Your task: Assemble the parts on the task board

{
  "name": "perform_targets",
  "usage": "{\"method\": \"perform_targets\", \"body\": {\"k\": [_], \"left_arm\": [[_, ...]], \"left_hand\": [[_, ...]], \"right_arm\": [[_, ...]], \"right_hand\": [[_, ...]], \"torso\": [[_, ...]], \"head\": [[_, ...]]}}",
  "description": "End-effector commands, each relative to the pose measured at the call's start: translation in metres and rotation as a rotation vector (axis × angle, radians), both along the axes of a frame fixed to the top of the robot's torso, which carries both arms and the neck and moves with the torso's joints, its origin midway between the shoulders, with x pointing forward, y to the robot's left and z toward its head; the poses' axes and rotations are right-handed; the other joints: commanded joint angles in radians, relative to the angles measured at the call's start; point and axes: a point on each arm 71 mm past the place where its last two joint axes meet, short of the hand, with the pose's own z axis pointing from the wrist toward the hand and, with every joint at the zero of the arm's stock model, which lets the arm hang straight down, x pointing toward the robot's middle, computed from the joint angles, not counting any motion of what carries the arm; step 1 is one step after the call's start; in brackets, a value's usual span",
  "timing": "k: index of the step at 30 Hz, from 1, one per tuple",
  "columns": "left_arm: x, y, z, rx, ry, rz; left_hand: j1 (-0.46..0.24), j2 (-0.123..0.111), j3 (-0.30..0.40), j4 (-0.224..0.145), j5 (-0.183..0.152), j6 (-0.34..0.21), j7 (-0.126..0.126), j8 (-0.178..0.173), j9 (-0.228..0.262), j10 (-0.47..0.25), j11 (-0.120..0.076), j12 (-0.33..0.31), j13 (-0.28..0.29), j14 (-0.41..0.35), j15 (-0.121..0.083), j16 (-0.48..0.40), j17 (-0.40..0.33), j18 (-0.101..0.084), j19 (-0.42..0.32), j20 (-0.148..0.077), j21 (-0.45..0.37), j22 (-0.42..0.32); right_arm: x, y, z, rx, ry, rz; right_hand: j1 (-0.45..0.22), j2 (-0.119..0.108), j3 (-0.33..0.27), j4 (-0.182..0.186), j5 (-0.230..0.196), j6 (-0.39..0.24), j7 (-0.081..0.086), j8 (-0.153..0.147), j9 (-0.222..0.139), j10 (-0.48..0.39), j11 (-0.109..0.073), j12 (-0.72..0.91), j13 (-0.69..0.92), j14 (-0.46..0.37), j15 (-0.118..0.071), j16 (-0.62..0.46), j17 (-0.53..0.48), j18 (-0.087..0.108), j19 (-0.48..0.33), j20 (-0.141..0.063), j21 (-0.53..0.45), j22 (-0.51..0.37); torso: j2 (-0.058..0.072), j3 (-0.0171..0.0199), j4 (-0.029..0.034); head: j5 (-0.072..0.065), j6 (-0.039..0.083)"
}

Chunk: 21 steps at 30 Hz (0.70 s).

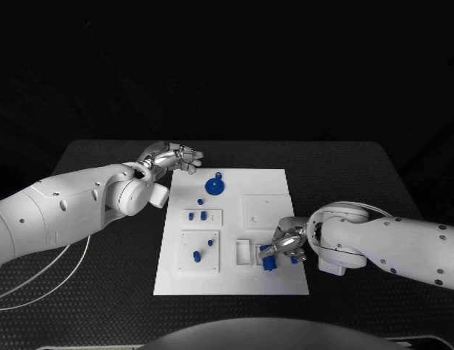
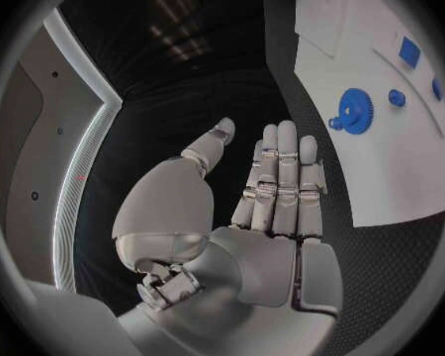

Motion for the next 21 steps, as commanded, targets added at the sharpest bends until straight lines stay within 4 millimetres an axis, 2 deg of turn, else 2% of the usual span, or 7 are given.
{"method": "perform_targets", "body": {"k": [1, 5, 8, 12, 16, 19, 21], "left_arm": [[-0.001, -0.004, 0.001, -0.016, 0.002, -0.018], [-0.001, -0.004, 0.001, -0.017, 0.002, -0.018], [-0.001, -0.004, 0.001, -0.017, 0.002, -0.018], [-0.001, -0.003, 0.001, -0.015, 0.002, -0.015], [-0.001, -0.002, 0.001, -0.015, 0.003, -0.014], [-0.001, -0.002, 0.001, -0.014, 0.004, -0.013], [-0.001, -0.001, 0.000, -0.013, 0.004, -0.012]], "left_hand": [[-0.013, 0.000, -0.001, 0.007, 0.005, -0.005, -0.001, 0.002, -0.001, -0.007, -0.001, 0.002, 0.001, 0.005, 0.003, -0.007, 0.002, 0.000, 0.006, -0.002, -0.005, 0.001], [-0.013, 0.000, -0.001, 0.007, 0.005, -0.005, -0.001, 0.002, -0.001, -0.007, -0.001, 0.002, 0.001, 0.005, 0.003, -0.007, 0.002, 0.000, 0.005, -0.002, -0.005, 0.002], [-0.013, 0.000, -0.001, 0.007, 0.005, -0.005, -0.001, 0.002, -0.001, -0.007, -0.001, 0.002, 0.001, 0.005, 0.003, -0.008, 0.002, 0.000, 0.005, -0.002, -0.005, 0.002], [-0.013, 0.000, -0.001, 0.007, 0.005, -0.005, -0.001, 0.002, -0.001, -0.007, -0.001, 0.001, 0.001, 0.005, 0.003, -0.008, 0.002, 0.000, 0.005, -0.002, -0.006, 0.002], [-0.013, 0.000, -0.001, 0.007, 0.005, -0.005, -0.001, 0.002, -0.002, -0.007, -0.001, 0.002, 0.001, 0.005, 0.003, -0.008, 0.003, 0.000, 0.005, -0.002, -0.006, 0.002], [-0.013, 0.000, -0.001, 0.007, 0.005, -0.005, -0.001, 0.002, -0.002, -0.007, -0.001, 0.002, 0.001, 0.005, 0.003, -0.008, 0.003, 0.000, 0.005, -0.002, -0.006, 0.002], [-0.013, 0.000, -0.001, 0.007, 0.005, -0.005, -0.001, 0.002, -0.002, -0.007, -0.001, 0.002, 0.001, 0.005, 0.003, -0.009, 0.003, 0.000, 0.005, -0.002, -0.006, 0.002]], "right_arm": [[-0.002, 0.003, -0.006, 0.009, 0.003, -0.011], [-0.004, 0.005, -0.015, 0.006, 0.011, -0.022], [-0.004, 0.005, -0.017, 0.003, 0.012, -0.029], [-0.003, 0.002, -0.017, 0.000, -0.007, -0.048], [-0.003, 0.000, -0.016, 0.005, -0.017, -0.056], [-0.004, -0.001, -0.015, 0.017, -0.024, -0.059], [-0.005, -0.002, -0.014, 0.020, -0.025, -0.062]], "right_hand": [[-0.001, -0.005, -0.003, 0.000, -0.005, 0.007, 0.013, -0.005, -0.006, -0.016, -0.004, -0.004, 0.002, 0.000, 0.000, -0.005, 0.002, 0.046, -0.004, -0.001, 0.005, 0.008], [0.018, 0.003, 0.003, -0.014, -0.005, 0.006, 0.013, -0.005, -0.003, -0.018, -0.004, -0.004, 0.003, 0.000, 0.000, -0.008, 0.005, 0.046, -0.007, -0.001, 0.006, 0.009], [0.028, 0.016, 0.009, -0.021, -0.005, 0.008, 0.013, -0.004, -0.001, -0.018, -0.004, -0.004, 0.004, 0.000, 0.000, -0.009, 0.008, 0.046, -0.008, -0.001, 0.006, 0.009], [0.096, 0.071, 0.054, -0.074, -0.005, 0.015, 0.010, -0.001, 0.004, -0.014, -0.007, -0.003, 0.006, 0.003, -0.002, -0.010, 0.014, 0.046, -0.008, -0.003, 0.009, 0.010], [0.124, 0.141, 0.076, -0.165, -0.002, 0.029, 0.009, 0.001, 0.008, -0.007, -0.009, -0.003, 0.008, 0.009, -0.002, -0.017, 0.024, 0.046, -0.012, 0.006, 0.015, 0.012], [0.121, 0.174, 0.108, -0.218, -0.001, 0.043, 0.006, 0.000, 0.008, 0.000, -0.011, -0.005, 0.007, 0.014, -0.003, -0.024, 0.031, 0.046, -0.011, 0.012, 0.017, 0.011], [0.114, 0.177, 0.115, -0.229, 0.000, 0.048, 0.005, 0.000, 0.008, 0.003, -0.011, -0.006, 0.007, 0.016, -0.004, -0.027, 0.033, 0.046, -0.009, 0.015, 0.018, 0.010]], "torso": [[0.000, -0.0005, 0.0002], [0.000, -0.0003, 0.0005], [0.000, 0.0006, -0.0007], [0.000, 0.0008, -0.0023], [0.000, 0.0001, -0.0034], [0.000, 0.0019, -0.0033], [0.000, 0.0022, -0.0034]], "head": [[0.001, 0.000], [0.006, 0.003], [0.009, 0.004], [0.012, 0.007], [0.012, 0.007], [0.015, 0.007], [0.016, 0.007]]}}
